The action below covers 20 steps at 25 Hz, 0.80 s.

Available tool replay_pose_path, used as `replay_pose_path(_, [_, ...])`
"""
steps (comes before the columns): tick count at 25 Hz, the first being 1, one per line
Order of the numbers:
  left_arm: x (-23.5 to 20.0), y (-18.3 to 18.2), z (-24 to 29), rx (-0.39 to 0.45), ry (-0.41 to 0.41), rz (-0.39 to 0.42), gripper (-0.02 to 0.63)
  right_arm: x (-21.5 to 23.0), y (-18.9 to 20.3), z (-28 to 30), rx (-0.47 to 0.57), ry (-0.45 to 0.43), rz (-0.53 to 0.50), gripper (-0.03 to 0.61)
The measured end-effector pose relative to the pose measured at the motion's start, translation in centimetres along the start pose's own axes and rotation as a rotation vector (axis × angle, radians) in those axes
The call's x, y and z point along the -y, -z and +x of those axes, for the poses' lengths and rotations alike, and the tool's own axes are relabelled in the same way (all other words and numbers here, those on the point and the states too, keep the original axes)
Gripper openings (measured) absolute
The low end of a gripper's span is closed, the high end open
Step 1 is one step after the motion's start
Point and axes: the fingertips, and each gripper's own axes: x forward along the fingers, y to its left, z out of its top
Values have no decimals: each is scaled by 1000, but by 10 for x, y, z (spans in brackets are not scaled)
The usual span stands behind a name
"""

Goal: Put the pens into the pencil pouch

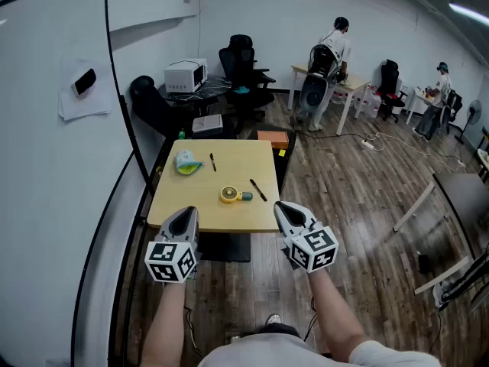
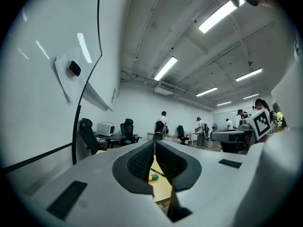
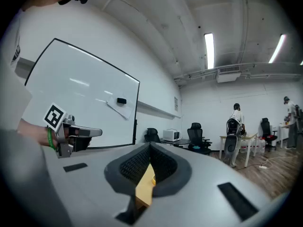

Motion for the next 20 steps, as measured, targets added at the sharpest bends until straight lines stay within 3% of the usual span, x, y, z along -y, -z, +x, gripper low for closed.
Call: replay_pose_path(20, [9, 9, -6, -19, 25, 13, 23, -6, 2, -6, 1, -7, 6, 6])
